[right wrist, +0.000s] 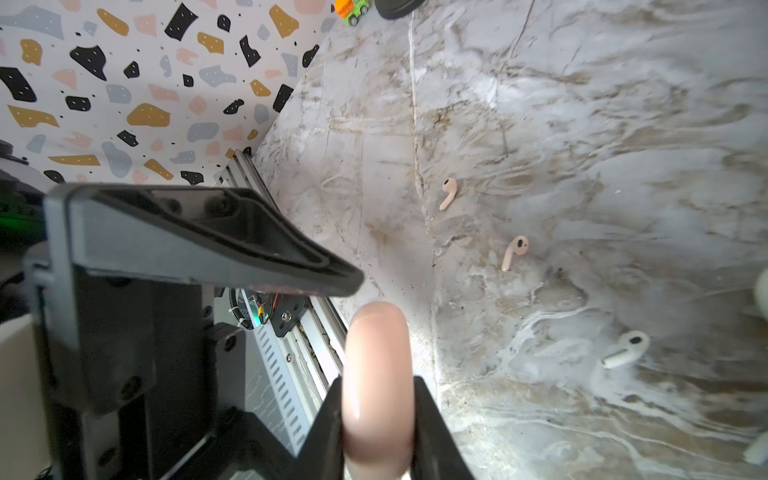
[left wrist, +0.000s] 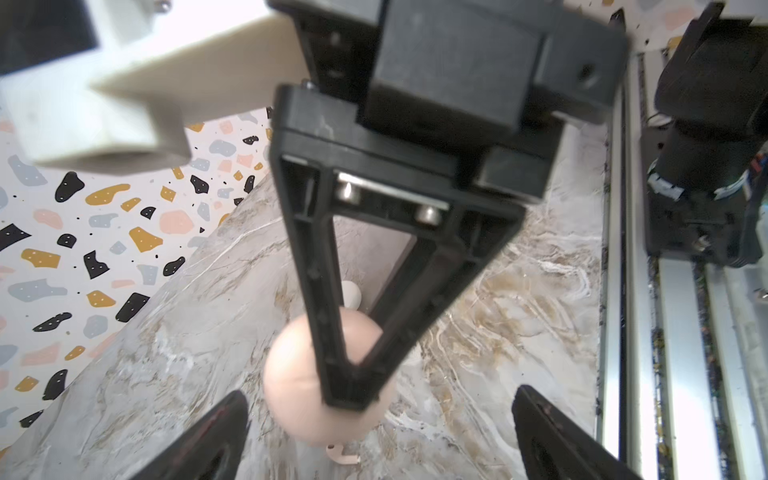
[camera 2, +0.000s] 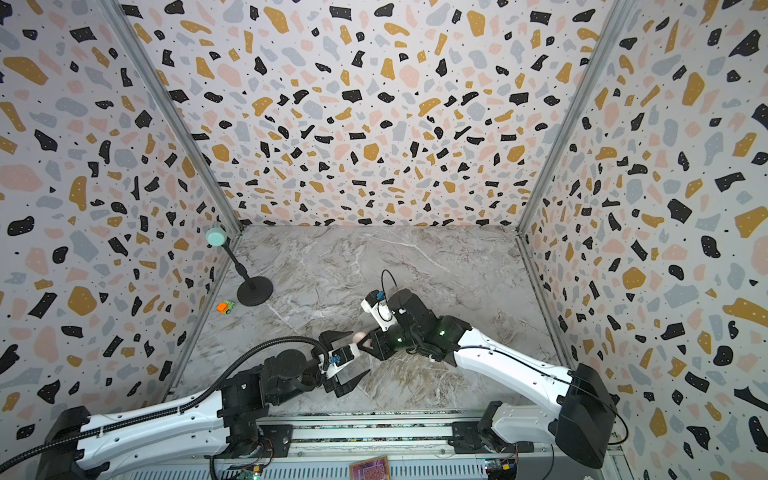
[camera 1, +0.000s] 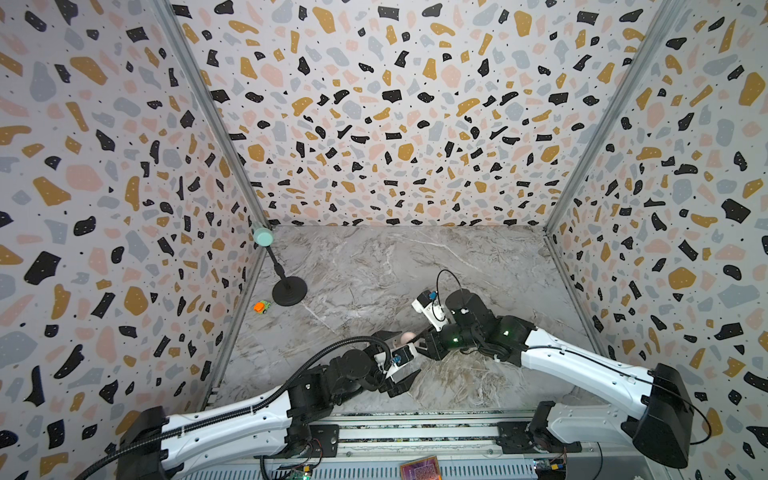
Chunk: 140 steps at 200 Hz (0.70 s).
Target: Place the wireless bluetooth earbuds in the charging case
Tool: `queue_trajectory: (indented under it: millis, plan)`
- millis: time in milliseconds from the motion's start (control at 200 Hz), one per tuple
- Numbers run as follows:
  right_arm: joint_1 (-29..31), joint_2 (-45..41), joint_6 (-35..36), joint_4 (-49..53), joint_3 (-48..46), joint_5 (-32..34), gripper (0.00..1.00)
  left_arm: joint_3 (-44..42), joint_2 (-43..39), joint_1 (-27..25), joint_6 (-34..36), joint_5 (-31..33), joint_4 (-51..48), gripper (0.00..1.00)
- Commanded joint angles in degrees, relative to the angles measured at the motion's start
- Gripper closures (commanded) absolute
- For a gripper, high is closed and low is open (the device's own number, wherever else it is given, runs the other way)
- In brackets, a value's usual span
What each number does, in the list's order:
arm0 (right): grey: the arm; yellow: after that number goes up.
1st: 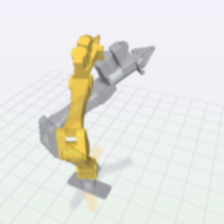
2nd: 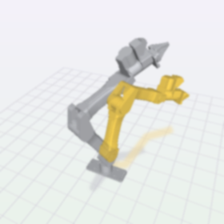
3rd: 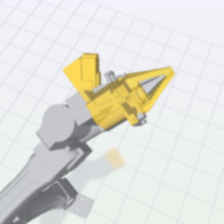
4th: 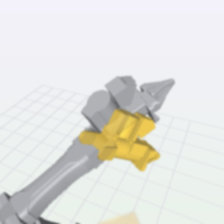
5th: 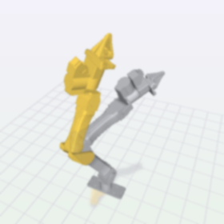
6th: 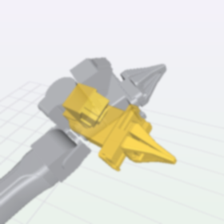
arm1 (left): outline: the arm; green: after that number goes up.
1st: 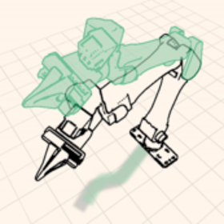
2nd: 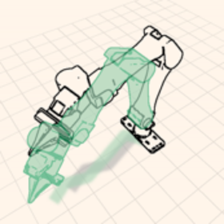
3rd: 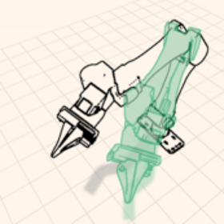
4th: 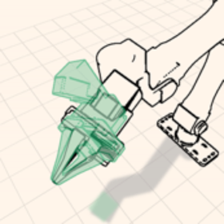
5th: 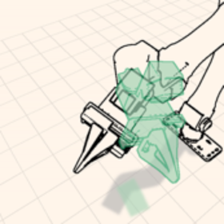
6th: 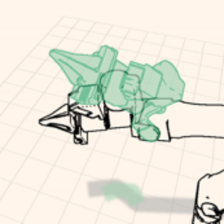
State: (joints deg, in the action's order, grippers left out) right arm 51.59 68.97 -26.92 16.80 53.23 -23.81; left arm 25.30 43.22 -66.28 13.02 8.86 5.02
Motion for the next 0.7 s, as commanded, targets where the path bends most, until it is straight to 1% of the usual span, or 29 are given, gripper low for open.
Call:
queue_trajectory:
  millis: [0, 80, 120, 195, 280, 320, 380, 491, 536, 591, 696]
  plan:
    - [-2.5, -3.7, 5.2, 5.2, 2.9, -1.5, 1.00, 5.4, -3.6, -0.3, -6.6, -2.8, -3.4, 0.00]
    - [-4.0, -5.1, 7.3, 7.1, 3.3, -2.6, 1.00, 8.9, -4.7, -0.3, -12.9, -2.2, -9.2, 0.00]
    - [-4.2, -5.8, 8.5, 7.9, 3.5, -3.4, 1.00, 11.0, -4.7, -0.2, -14.4, -2.7, -12.9, 0.00]
    - [-4.3, -7.0, 10.7, 9.0, 3.5, -5.4, 1.00, 13.3, -5.0, -0.2, -16.2, -6.1, -17.2, 0.00]
    - [-4.3, -8.2, 12.8, 9.6, 3.5, -7.8, 1.00, 14.0, -5.8, 0.5, -19.6, -10.4, -17.8, 0.00]
    - [-4.4, -8.7, 13.9, 10.0, 3.4, -9.0, 1.00, 14.0, -5.8, 1.5, -20.9, -13.6, -17.6, 0.00]
    - [-4.4, -9.3, 15.7, 10.6, 3.5, -11.1, 1.00, 14.0, -5.2, 4.3, -22.9, -19.8, -17.2, 0.00]
    - [-4.3, -10.5, 19.2, 11.6, 3.0, -13.9, 1.00, 13.2, -3.2, 12.9, -26.7, -36.8, -15.5, 0.01]
    - [-4.3, -11.0, 20.0, 11.7, 2.7, -15.2, 1.00, 12.9, -2.3, 15.8, -27.8, -41.6, -14.6, 0.02]
    - [-4.3, -11.5, 20.2, 11.1, 2.4, -15.9, 1.00, 12.4, -1.7, 17.7, -28.8, -45.0, -12.6, 0.04]
    - [-4.3, -11.8, 20.8, 10.5, 2.1, -18.9, 1.00, 12.2, -0.3, 17.9, -28.0, -46.6, -11.3, 0.06]
